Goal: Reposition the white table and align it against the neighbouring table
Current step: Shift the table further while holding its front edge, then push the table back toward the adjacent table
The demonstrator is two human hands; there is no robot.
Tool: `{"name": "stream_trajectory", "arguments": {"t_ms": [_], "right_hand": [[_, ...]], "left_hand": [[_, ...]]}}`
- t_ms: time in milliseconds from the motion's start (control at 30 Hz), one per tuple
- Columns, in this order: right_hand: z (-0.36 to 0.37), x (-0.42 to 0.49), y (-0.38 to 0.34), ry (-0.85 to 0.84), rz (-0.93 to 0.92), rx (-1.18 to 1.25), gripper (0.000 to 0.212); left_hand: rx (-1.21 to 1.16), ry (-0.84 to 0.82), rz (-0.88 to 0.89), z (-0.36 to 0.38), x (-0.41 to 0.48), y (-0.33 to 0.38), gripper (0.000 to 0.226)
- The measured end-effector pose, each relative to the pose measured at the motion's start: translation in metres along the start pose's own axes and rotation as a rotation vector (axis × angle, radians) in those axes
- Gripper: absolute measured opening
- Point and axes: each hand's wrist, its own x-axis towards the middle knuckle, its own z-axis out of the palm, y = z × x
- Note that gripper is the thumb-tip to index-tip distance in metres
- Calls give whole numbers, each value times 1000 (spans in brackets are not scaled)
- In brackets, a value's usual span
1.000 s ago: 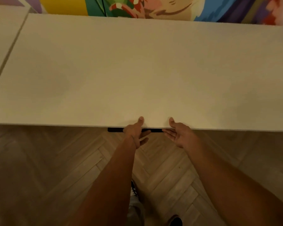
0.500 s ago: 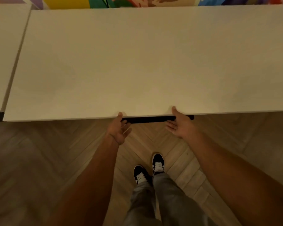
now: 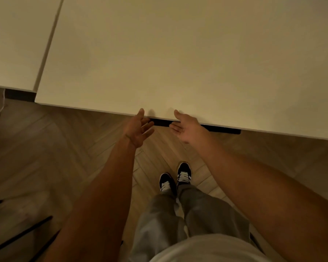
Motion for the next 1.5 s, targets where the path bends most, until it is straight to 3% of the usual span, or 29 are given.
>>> {"name": "stream_trajectory", "arguments": {"t_ms": [67,167,300,467,667,933,1100,1267,1500], "right_hand": [[7,1,3,-27,30,-14,39],[20,1,6,-29,34,-20,47],[28,5,0,34,38,-7,44],[39,14,2,105,23,55,42],[45,20,8,146,-31,142,42],[46,33,16,209,-74,173,27],[50,34,18,234,-102,165,29],[54,29,16,219,-148,165,29],[54,26,22,200,-162,135,40]], "left_hand": [[-18,6,-11,2,2,-1,57],[-29,29,-15,6,4,1,53],[-33,47,-61,6,14,11,28],[8,49,-41,-2,34,23,20],[96,40,-61,-13,48,31,23],[167,65,-53,-14,48,32,42],[162,59,-55,-13,46,35,56],[145,63,-44,-13,48,40,54],[120,-3,-56,-19,53,37,35]]}}
